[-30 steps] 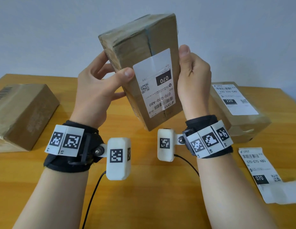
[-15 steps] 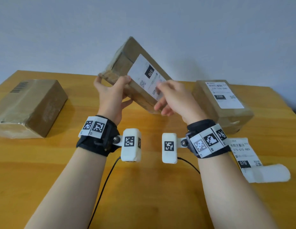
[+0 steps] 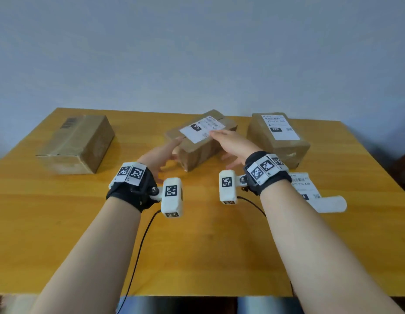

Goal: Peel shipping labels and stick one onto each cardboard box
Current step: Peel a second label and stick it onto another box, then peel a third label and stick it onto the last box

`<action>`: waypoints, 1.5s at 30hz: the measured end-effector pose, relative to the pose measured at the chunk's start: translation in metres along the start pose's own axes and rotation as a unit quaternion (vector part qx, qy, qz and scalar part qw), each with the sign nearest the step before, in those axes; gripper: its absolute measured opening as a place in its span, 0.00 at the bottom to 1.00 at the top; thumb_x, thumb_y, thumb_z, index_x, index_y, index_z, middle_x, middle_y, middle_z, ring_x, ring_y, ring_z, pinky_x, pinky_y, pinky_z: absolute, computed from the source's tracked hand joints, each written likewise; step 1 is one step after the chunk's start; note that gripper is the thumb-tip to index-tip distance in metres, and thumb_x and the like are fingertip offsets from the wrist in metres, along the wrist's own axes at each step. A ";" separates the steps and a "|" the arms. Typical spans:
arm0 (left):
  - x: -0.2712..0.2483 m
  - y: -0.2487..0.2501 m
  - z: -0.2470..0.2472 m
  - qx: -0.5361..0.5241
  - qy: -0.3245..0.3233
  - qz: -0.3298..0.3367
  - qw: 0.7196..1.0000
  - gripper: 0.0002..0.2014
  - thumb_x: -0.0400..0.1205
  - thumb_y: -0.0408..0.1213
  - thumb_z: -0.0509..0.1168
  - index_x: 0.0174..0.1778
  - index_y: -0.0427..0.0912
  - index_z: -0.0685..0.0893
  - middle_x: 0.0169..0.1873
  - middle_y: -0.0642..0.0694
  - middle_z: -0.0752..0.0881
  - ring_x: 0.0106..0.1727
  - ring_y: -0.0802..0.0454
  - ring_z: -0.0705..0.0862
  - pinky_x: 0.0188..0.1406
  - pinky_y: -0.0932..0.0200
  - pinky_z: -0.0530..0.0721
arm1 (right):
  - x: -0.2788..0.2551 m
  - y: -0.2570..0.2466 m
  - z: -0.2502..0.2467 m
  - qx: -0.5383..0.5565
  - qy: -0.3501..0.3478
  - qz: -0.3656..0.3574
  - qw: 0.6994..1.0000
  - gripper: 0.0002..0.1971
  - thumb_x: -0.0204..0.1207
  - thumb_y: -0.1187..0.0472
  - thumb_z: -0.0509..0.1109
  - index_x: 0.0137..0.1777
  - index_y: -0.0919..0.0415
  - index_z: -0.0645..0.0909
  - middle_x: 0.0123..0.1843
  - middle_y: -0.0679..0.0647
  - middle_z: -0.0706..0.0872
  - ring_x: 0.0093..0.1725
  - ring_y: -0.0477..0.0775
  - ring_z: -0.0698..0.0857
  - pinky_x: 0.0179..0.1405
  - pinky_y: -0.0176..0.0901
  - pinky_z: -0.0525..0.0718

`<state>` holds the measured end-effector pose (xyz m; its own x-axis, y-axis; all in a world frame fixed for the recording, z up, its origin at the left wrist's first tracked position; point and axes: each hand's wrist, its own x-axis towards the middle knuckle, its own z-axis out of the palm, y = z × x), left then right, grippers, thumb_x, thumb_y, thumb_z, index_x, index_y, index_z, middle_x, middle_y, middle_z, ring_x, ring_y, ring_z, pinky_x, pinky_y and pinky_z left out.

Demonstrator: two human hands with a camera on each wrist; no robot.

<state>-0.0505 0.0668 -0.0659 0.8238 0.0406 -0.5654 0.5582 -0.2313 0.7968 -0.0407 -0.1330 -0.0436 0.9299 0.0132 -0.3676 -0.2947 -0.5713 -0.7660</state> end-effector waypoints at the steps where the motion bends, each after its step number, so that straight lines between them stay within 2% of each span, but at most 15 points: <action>1: -0.004 0.002 -0.001 0.027 0.002 0.003 1.000 0.39 0.85 0.67 0.59 0.87 0.46 0.67 0.78 0.44 0.76 0.85 0.35 0.66 0.73 0.34 0.71 | -0.003 0.002 -0.002 0.005 0.008 0.006 1.000 0.30 0.88 0.36 0.58 0.87 0.46 0.67 0.83 0.54 0.73 0.64 0.62 0.85 0.60 0.65 0.90; 3: -0.004 0.007 -0.003 0.048 0.052 0.025 0.997 0.39 0.87 0.64 0.59 0.88 0.40 0.65 0.83 0.39 0.71 0.83 0.33 0.68 0.75 0.33 0.73 | -0.008 0.003 -0.007 0.012 0.017 0.013 1.000 0.30 0.88 0.37 0.59 0.86 0.49 0.68 0.83 0.54 0.73 0.65 0.62 0.84 0.63 0.65 0.89; 6: 0.004 0.012 -0.001 0.024 0.125 0.092 0.988 0.33 0.87 0.55 0.65 0.83 0.41 0.68 0.78 0.38 0.74 0.66 0.39 0.77 0.59 0.40 0.82 | -0.012 0.005 -0.014 0.020 0.013 0.008 1.000 0.30 0.89 0.39 0.60 0.86 0.50 0.68 0.83 0.54 0.74 0.62 0.61 0.86 0.62 0.65 0.89; 11: 0.009 0.018 0.016 0.068 0.121 0.168 0.976 0.26 0.85 0.44 0.70 0.79 0.50 0.72 0.69 0.43 0.79 0.53 0.47 0.79 0.45 0.52 0.79 | -0.015 0.004 -0.024 0.015 -0.017 -0.004 1.000 0.28 0.88 0.39 0.62 0.85 0.47 0.71 0.71 0.53 0.84 0.57 0.61 0.90 0.61 0.65 0.90; 14: 0.010 0.022 0.029 0.135 0.090 0.171 0.972 0.19 0.87 0.41 0.67 0.75 0.49 0.80 0.60 0.44 0.83 0.44 0.52 0.80 0.41 0.55 0.81 | -0.018 0.007 -0.033 0.005 -0.010 0.002 1.000 0.26 0.88 0.40 0.63 0.83 0.48 0.73 0.73 0.55 0.82 0.58 0.62 0.89 0.61 0.63 0.90; 20: 0.007 0.027 0.065 0.168 0.006 0.142 0.975 0.11 0.85 0.43 0.70 0.63 0.53 0.87 0.56 0.48 0.88 0.54 0.48 0.88 0.42 0.51 0.89 | -0.024 0.013 -0.061 0.006 0.098 -0.059 0.993 0.18 0.89 0.50 0.65 0.75 0.53 0.81 0.71 0.50 0.82 0.58 0.59 0.88 0.56 0.54 0.92; 23: 0.007 0.028 0.078 0.187 -0.010 0.143 0.972 0.12 0.84 0.39 0.72 0.63 0.53 0.87 0.58 0.46 0.87 0.56 0.46 0.87 0.40 0.51 0.88 | -0.020 0.022 -0.076 -0.061 0.179 -0.065 0.980 0.13 0.86 0.50 0.64 0.65 0.45 0.87 0.72 0.49 0.85 0.70 0.56 0.82 0.73 0.58 0.80; 25: 0.011 0.028 0.082 0.197 -0.012 0.156 0.968 0.15 0.84 0.37 0.72 0.66 0.54 0.86 0.60 0.47 0.85 0.50 0.48 0.86 0.38 0.51 0.91 | -0.006 0.036 -0.088 -0.154 0.199 0.001 0.968 0.14 0.79 0.43 0.61 0.56 0.37 0.87 0.79 0.52 0.80 0.80 0.66 0.73 0.79 0.68 0.68; 28: 0.019 0.025 0.088 0.201 0.003 0.185 0.962 0.20 0.85 0.33 0.70 0.72 0.55 0.84 0.67 0.49 0.81 0.43 0.54 0.83 0.36 0.53 0.91 | 0.004 0.056 -0.095 -0.261 0.165 0.091 0.947 0.25 0.80 0.38 0.57 0.75 0.40 0.80 0.88 0.58 0.68 0.88 0.70 0.59 0.83 0.75 0.54; 30: 0.024 0.023 0.092 0.197 0.011 0.203 0.959 0.20 0.87 0.31 0.67 0.73 0.55 0.83 0.74 0.51 0.80 0.43 0.56 0.82 0.32 0.56 0.88 | -0.004 0.061 -0.094 -0.272 0.153 0.090 0.946 0.22 0.85 0.42 0.58 0.75 0.43 0.79 0.88 0.59 0.67 0.89 0.65 0.56 0.85 0.71 0.52; 35: 0.036 0.026 0.107 0.204 0.012 0.226 0.953 0.23 0.89 0.28 0.61 0.76 0.56 0.80 0.78 0.52 0.78 0.37 0.53 0.82 0.48 0.42 0.93 | 0.005 0.070 -0.098 -0.263 0.161 0.077 0.948 0.20 0.88 0.43 0.56 0.73 0.42 0.81 0.86 0.58 0.70 0.89 0.61 0.55 0.84 0.65 0.54; 39: 0.045 0.035 0.121 0.201 -0.016 0.238 0.950 0.22 0.90 0.29 0.60 0.77 0.56 0.79 0.80 0.52 0.77 0.50 0.46 0.87 0.51 0.41 0.93 | 0.014 0.070 -0.101 -0.232 0.159 0.081 0.956 0.19 0.85 0.41 0.58 0.66 0.46 0.84 0.83 0.59 0.74 0.87 0.61 0.60 0.81 0.62 0.58; 41: 0.050 0.039 0.127 0.192 -0.029 0.240 0.951 0.22 0.90 0.31 0.59 0.79 0.55 0.78 0.81 0.51 0.75 0.54 0.45 0.87 0.50 0.43 0.94 | 0.021 0.073 -0.101 -0.212 0.166 0.073 0.960 0.21 0.86 0.43 0.60 0.70 0.50 0.83 0.83 0.60 0.73 0.84 0.61 0.67 0.68 0.52 0.68; 43: 0.055 0.042 0.131 0.189 -0.037 0.247 0.950 0.22 0.90 0.33 0.61 0.80 0.53 0.76 0.82 0.49 0.74 0.55 0.46 0.85 0.46 0.47 0.94 | 0.024 0.073 -0.097 -0.199 0.176 0.065 0.962 0.18 0.85 0.43 0.61 0.64 0.53 0.82 0.80 0.62 0.75 0.77 0.61 0.75 0.49 0.42 0.67; 45: 0.060 0.045 0.131 0.188 -0.033 0.258 0.947 0.23 0.89 0.35 0.63 0.81 0.51 0.74 0.81 0.47 0.73 0.56 0.47 0.83 0.45 0.48 0.93 | 0.027 0.072 -0.093 -0.206 0.186 0.057 0.959 0.18 0.79 0.40 0.60 0.61 0.47 0.80 0.78 0.62 0.77 0.75 0.64 0.76 0.55 0.46 0.74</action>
<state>0.0110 -0.0681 -0.0918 0.9628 -0.2288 -0.1439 -0.0006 -0.5341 0.8454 -0.0168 -0.2499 -0.0600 0.9337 -0.3179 -0.1645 -0.3579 -0.8288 -0.4300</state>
